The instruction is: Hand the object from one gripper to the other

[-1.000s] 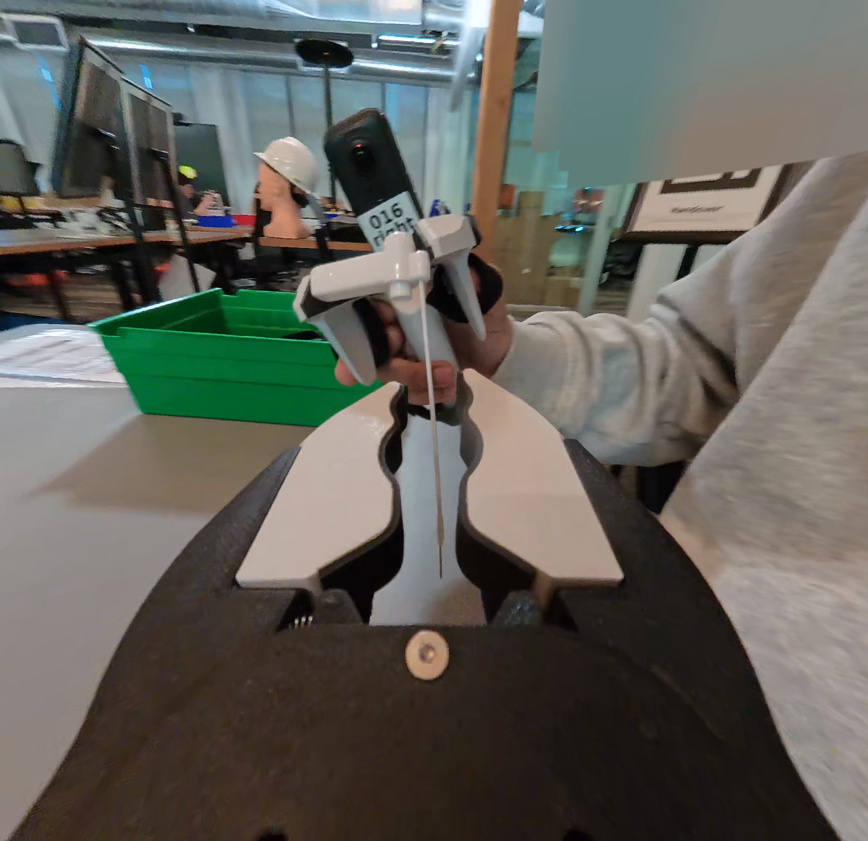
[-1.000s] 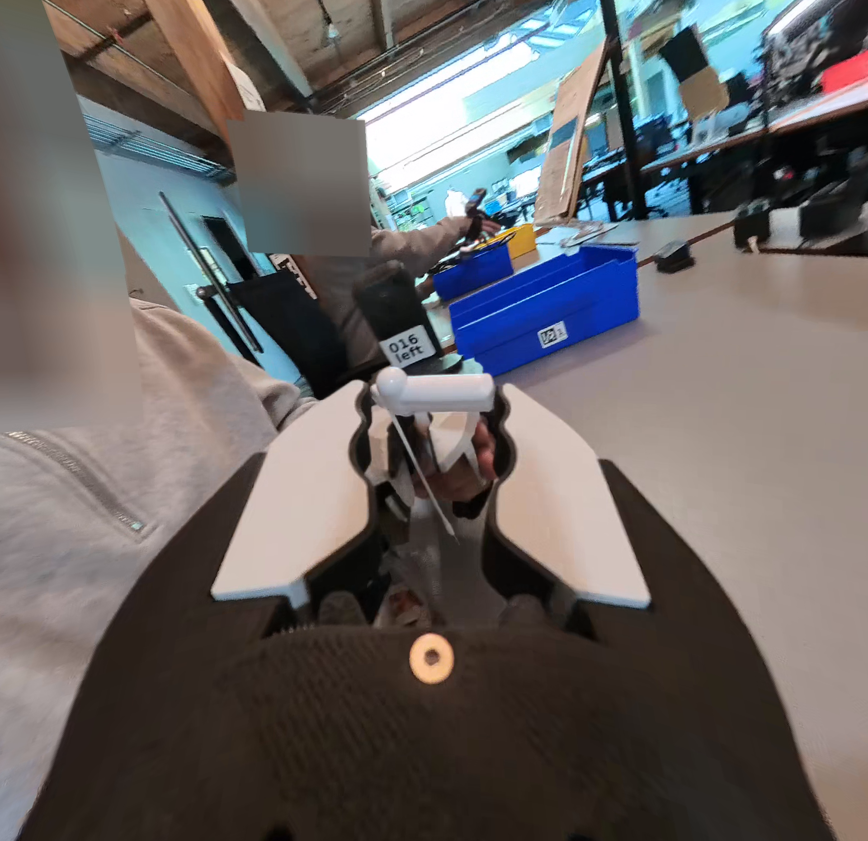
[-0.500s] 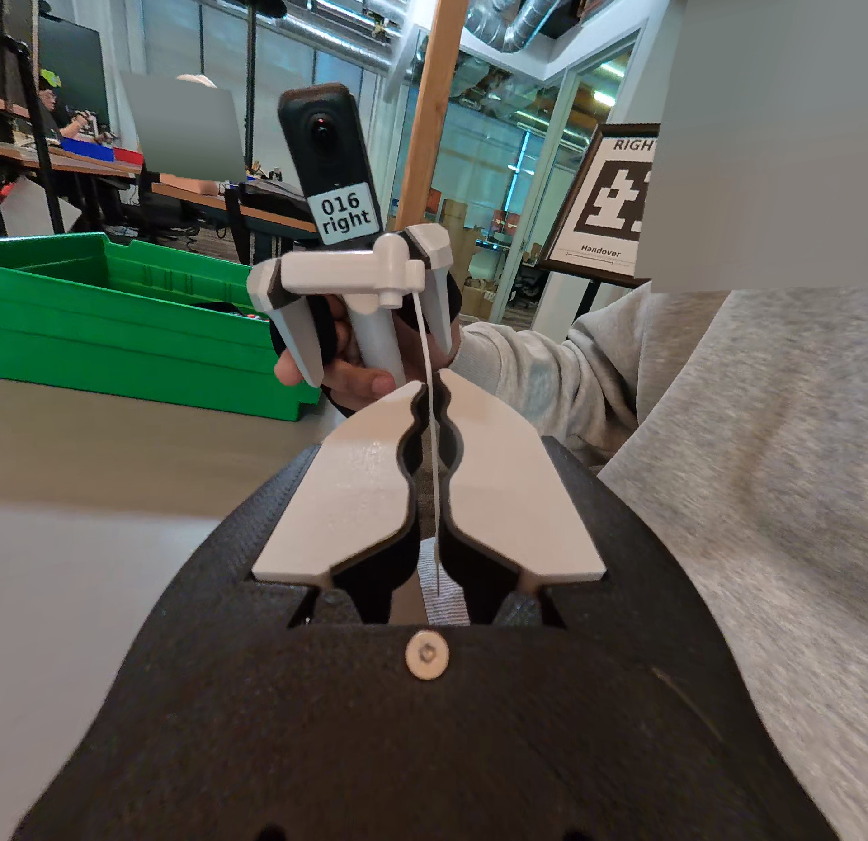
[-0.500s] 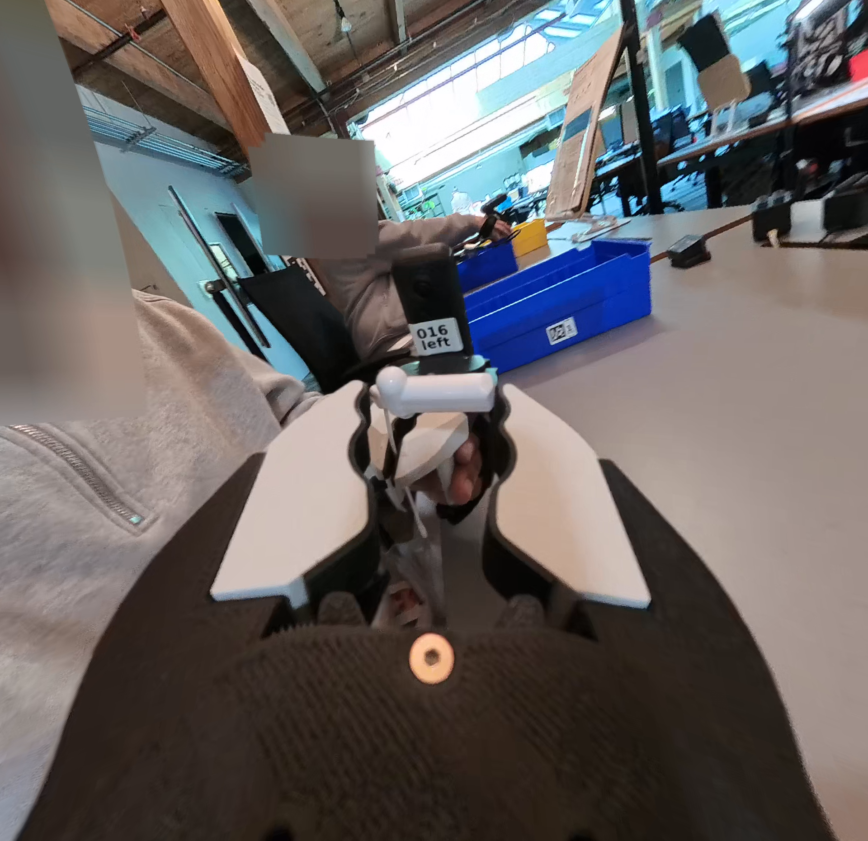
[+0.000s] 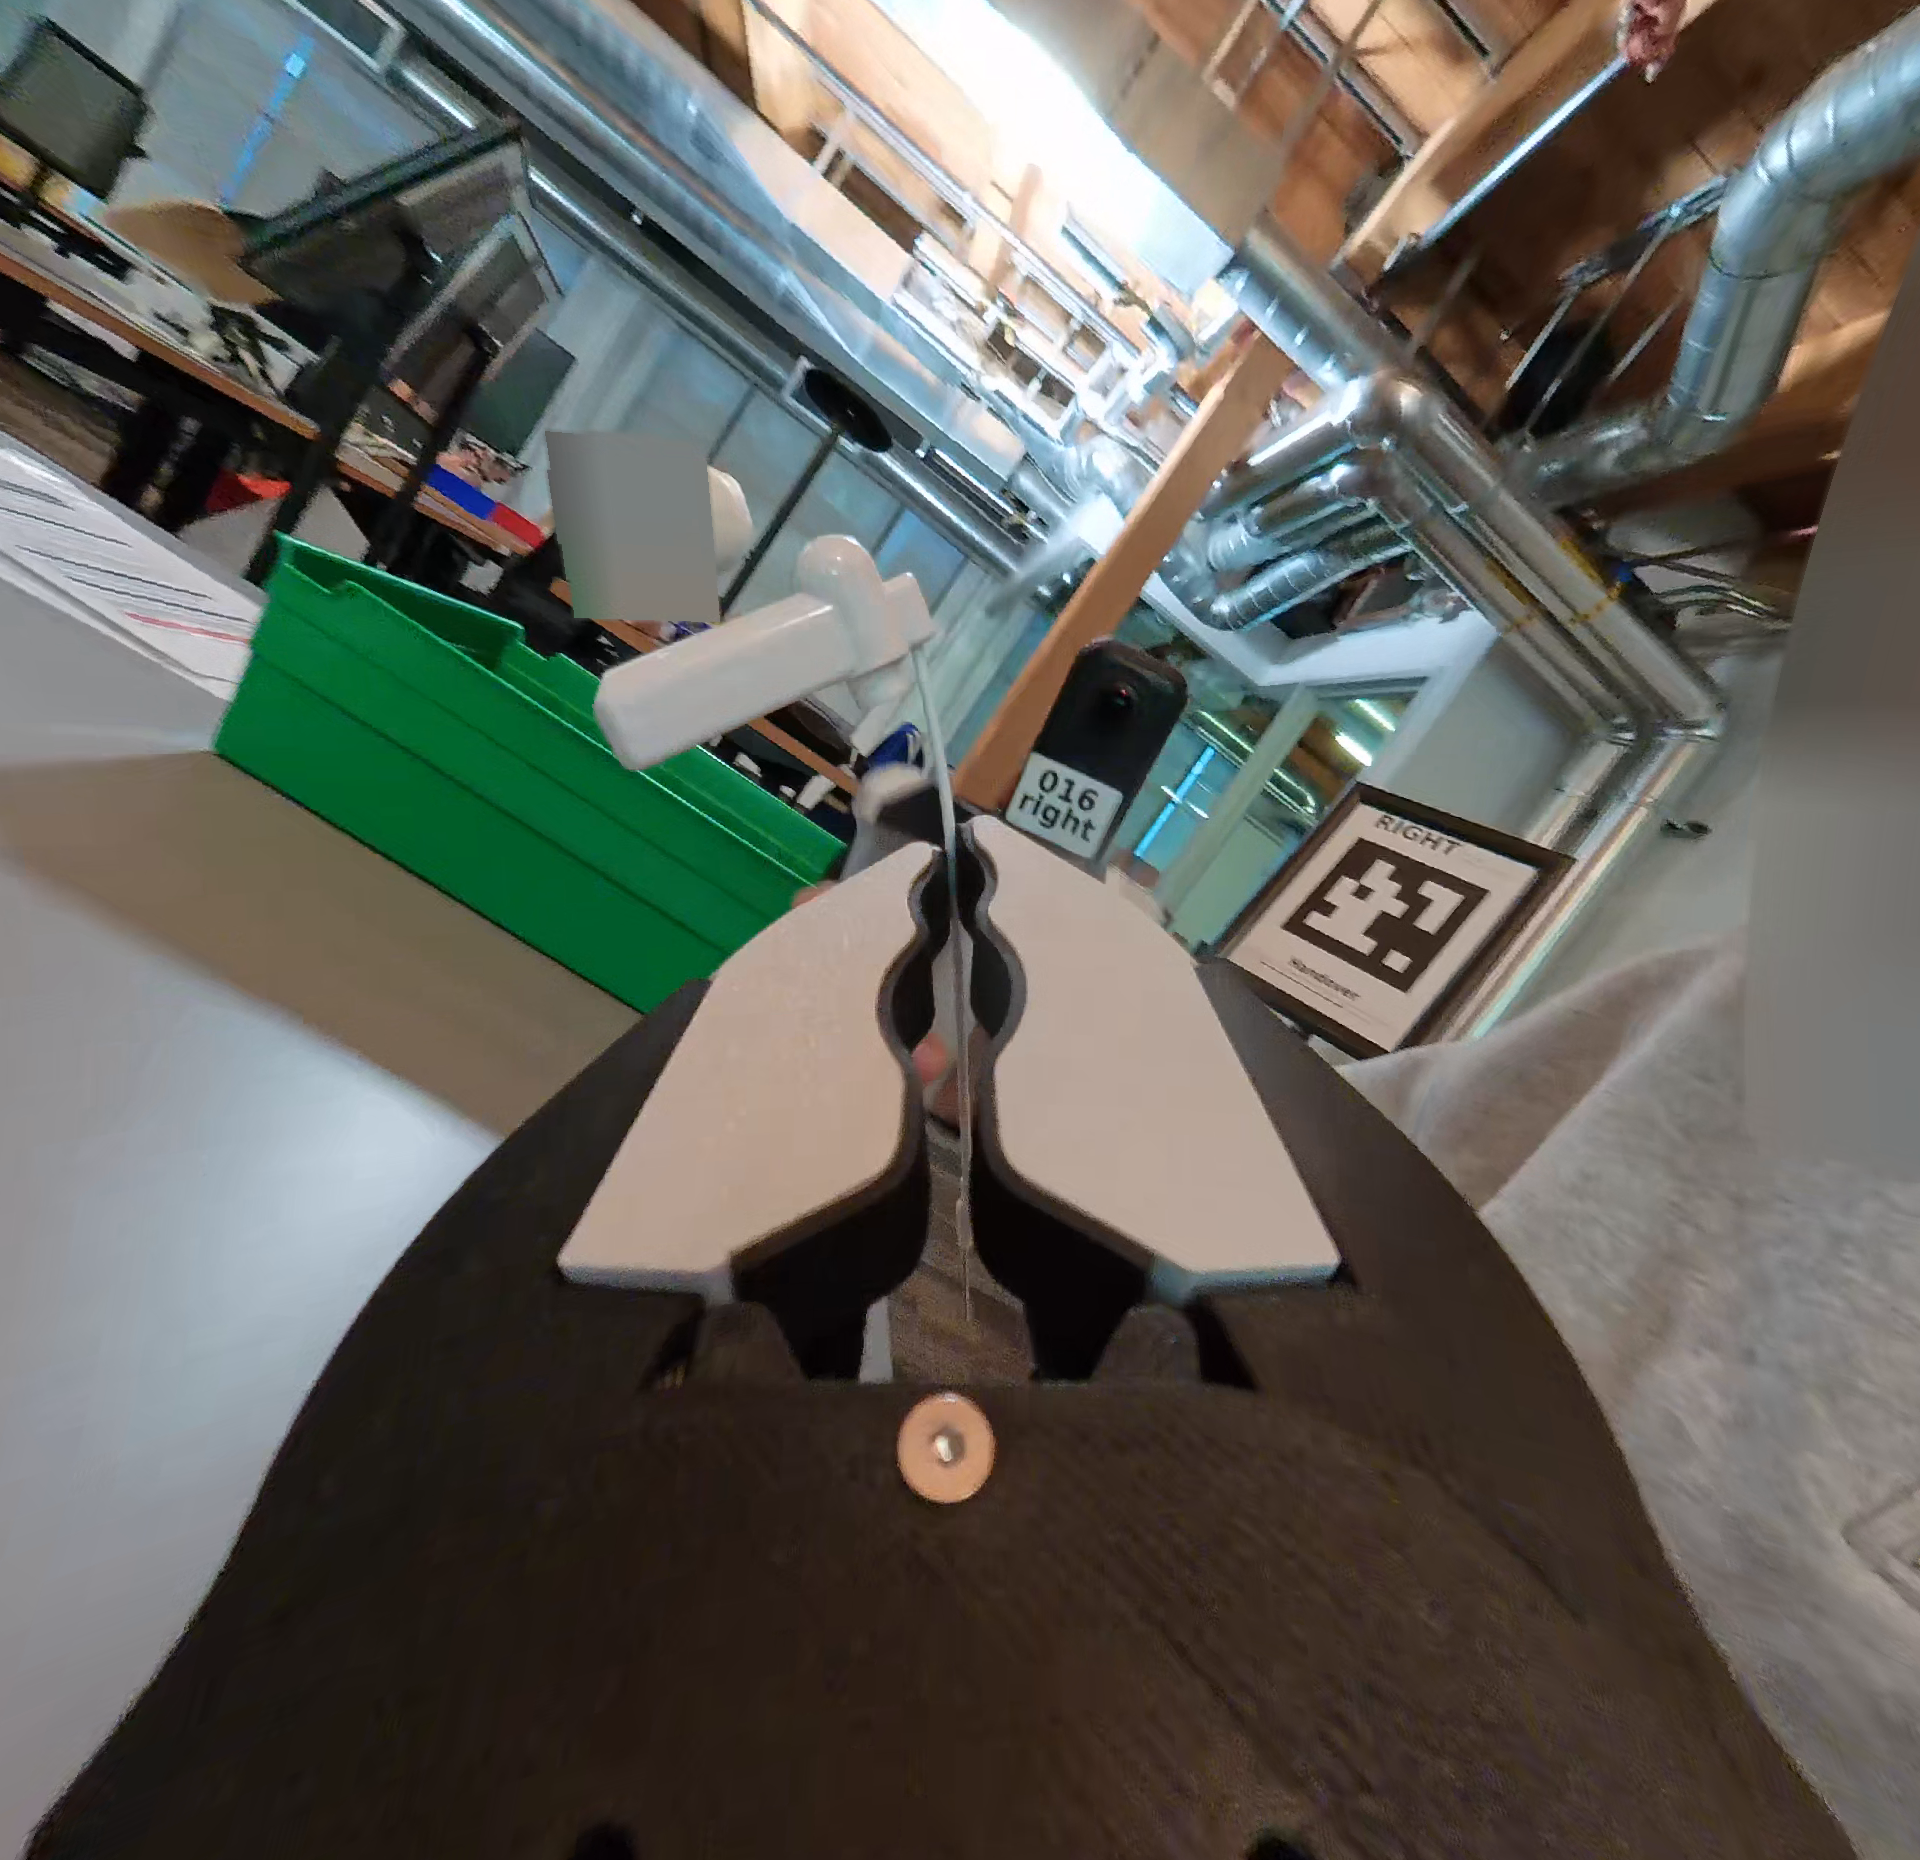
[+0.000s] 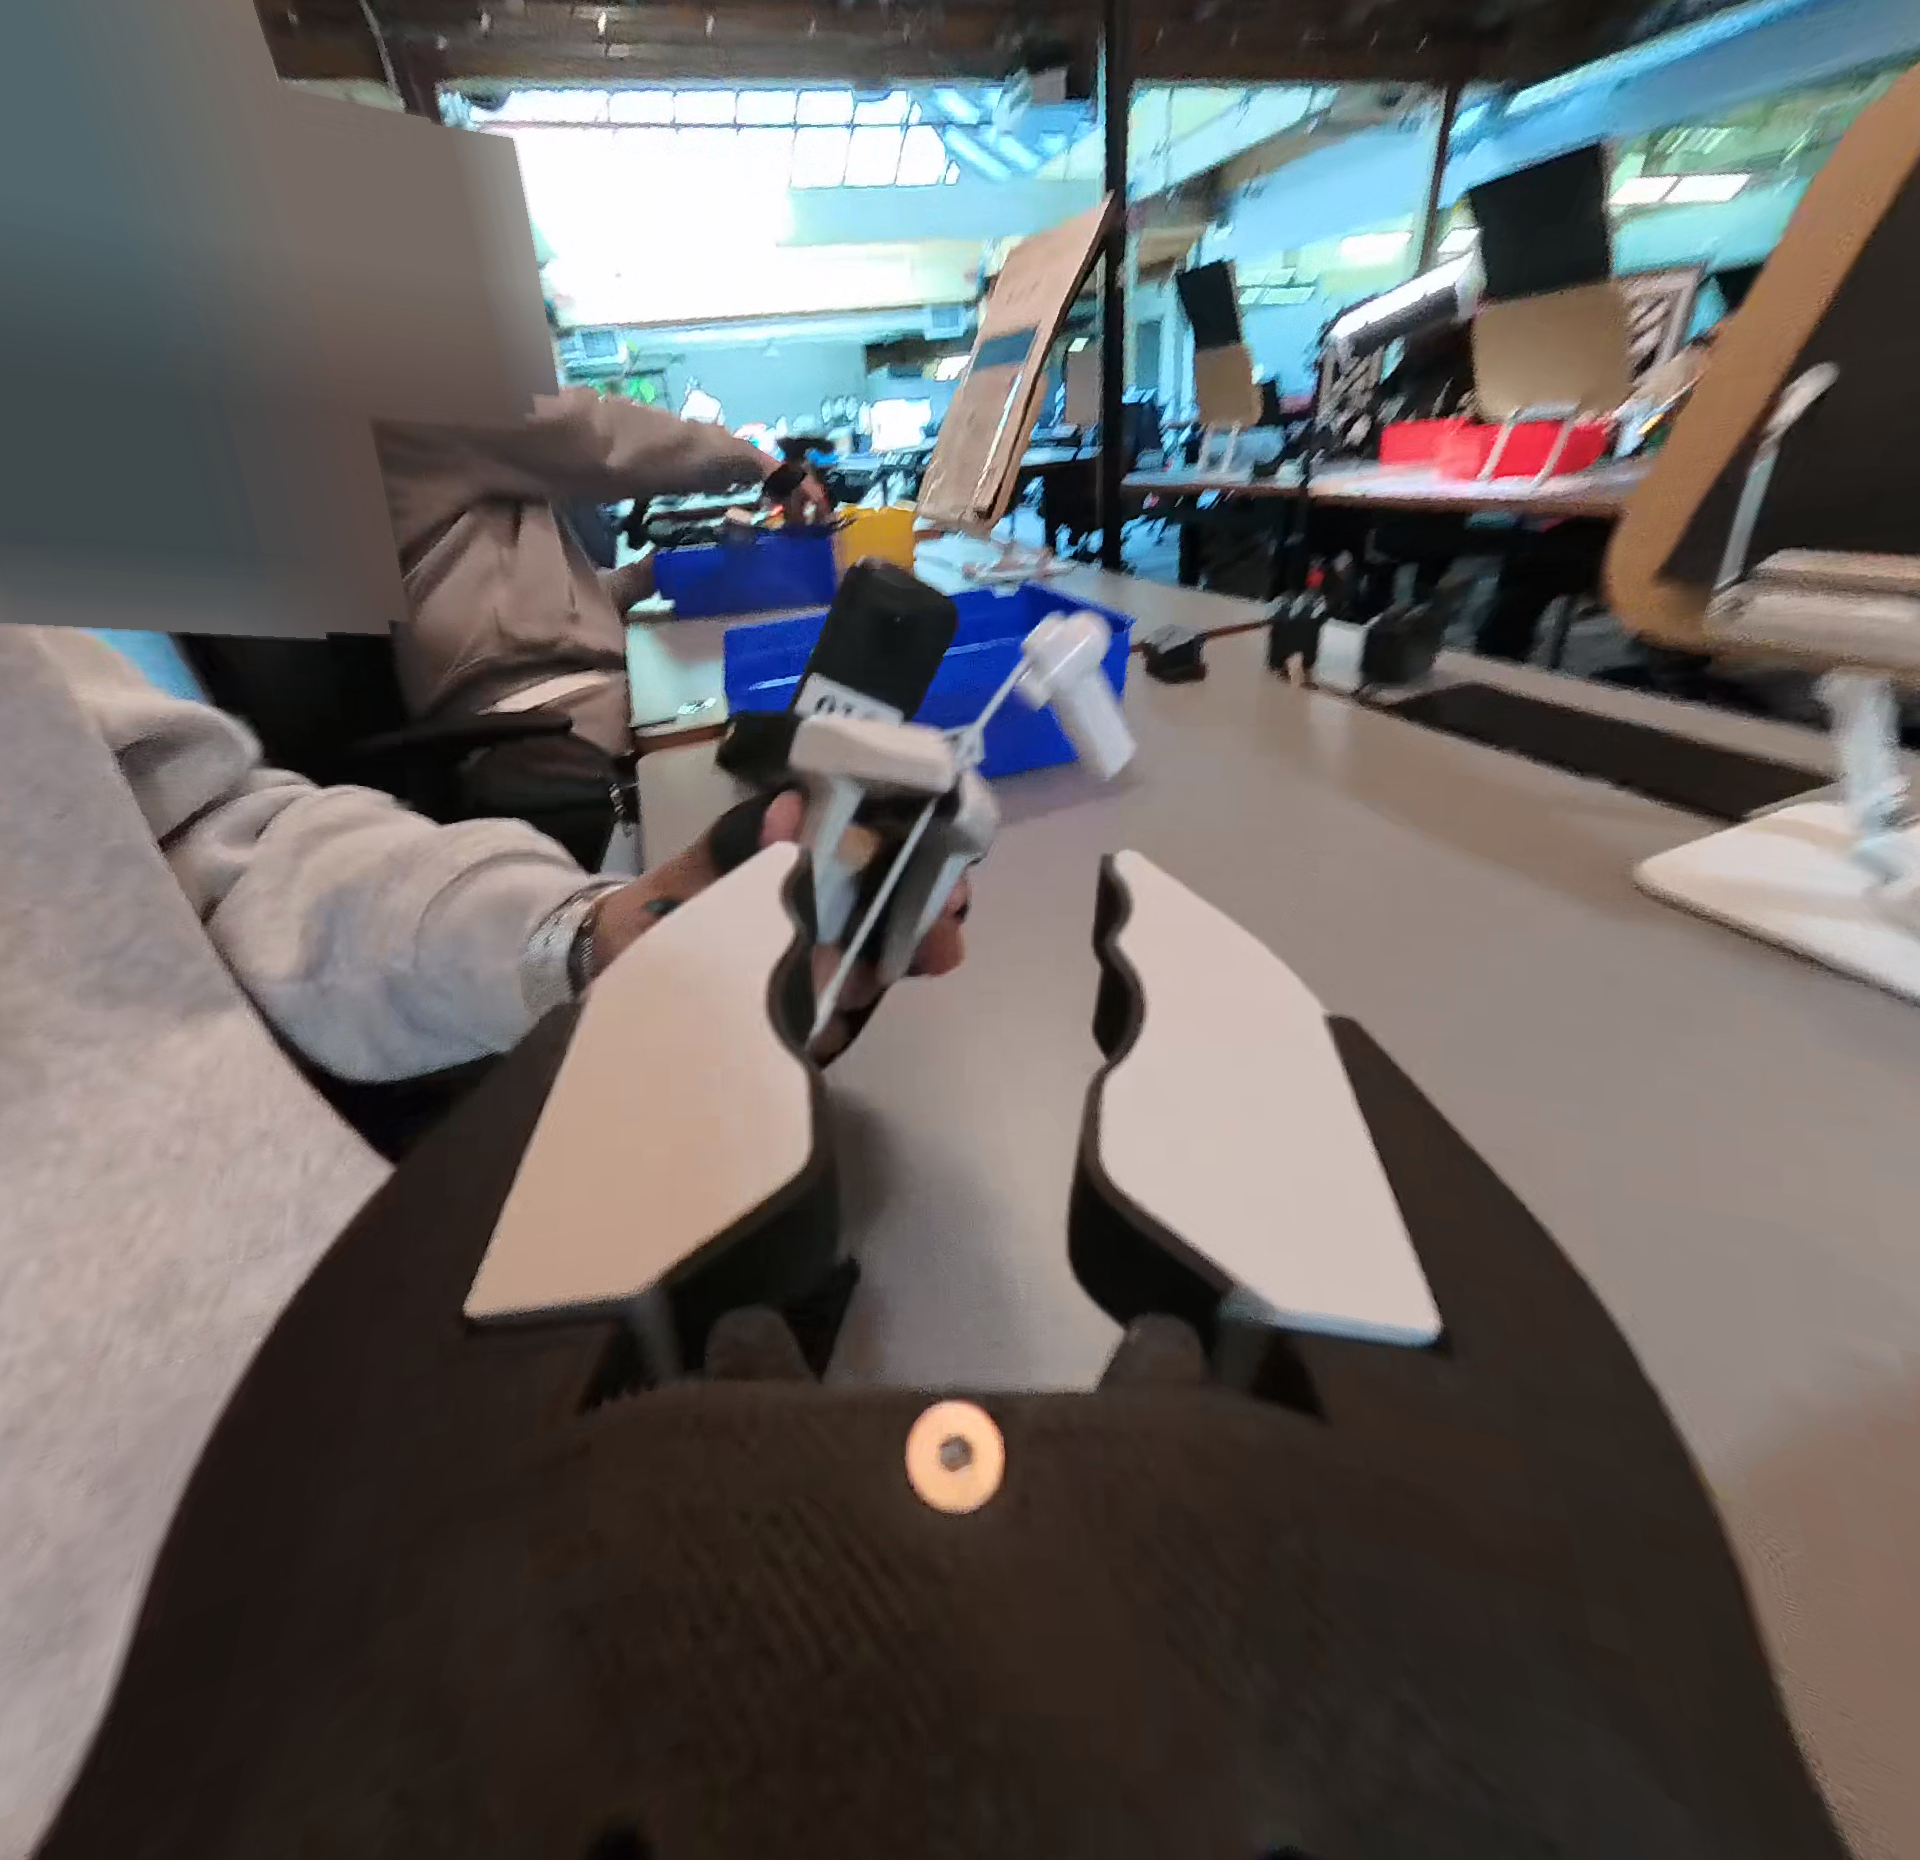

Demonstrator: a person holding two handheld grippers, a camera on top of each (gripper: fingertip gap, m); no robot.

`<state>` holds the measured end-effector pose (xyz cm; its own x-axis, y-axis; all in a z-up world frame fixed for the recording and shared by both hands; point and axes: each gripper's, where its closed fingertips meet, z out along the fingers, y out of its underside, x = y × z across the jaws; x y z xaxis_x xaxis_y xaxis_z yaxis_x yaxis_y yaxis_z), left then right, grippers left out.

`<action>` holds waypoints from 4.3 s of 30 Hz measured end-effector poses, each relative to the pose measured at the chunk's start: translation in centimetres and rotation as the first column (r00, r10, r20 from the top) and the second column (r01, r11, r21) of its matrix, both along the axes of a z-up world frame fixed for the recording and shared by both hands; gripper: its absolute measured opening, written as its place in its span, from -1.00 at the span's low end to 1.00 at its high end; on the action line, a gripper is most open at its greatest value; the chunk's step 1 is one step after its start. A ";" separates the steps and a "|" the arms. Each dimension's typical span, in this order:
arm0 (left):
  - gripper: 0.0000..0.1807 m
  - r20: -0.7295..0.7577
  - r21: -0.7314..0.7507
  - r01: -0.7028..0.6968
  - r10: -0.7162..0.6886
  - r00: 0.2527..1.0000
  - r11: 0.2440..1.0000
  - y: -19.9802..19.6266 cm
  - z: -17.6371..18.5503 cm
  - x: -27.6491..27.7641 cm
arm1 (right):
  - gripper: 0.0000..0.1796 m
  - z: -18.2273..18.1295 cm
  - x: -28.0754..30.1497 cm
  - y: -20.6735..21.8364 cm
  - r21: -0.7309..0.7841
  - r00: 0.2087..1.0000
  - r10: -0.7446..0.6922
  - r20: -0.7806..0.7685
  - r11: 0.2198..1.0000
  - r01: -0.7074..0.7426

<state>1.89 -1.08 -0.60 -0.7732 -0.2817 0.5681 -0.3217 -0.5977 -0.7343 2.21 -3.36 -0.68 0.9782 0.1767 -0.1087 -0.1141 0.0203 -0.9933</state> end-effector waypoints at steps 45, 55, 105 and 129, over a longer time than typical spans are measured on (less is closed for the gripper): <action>-0.92 0.077 0.193 -0.311 0.302 0.950 0.931 5.9 -1.1 2.0 | -0.97 -0.7 -1.3 0.1 0.008 0.938 0.158 -0.309 0.987 -0.164; -0.38 0.029 0.363 -0.196 0.199 0.980 0.911 3.0 -4.1 2.9 | -0.97 -0.3 -0.8 -0.4 0.009 0.943 0.159 -0.292 0.987 -0.163; -0.90 -0.262 -0.054 0.260 -0.265 0.928 0.964 -1.7 -3.4 0.5 | 0.06 -3.4 -0.2 1.7 0.050 0.641 -0.200 0.741 0.968 0.245; -0.91 -0.224 -0.270 0.252 -0.315 0.922 0.929 -1.5 -2.0 0.5 | -0.06 -1.2 1.8 0.7 0.156 0.662 -0.361 0.657 0.924 0.349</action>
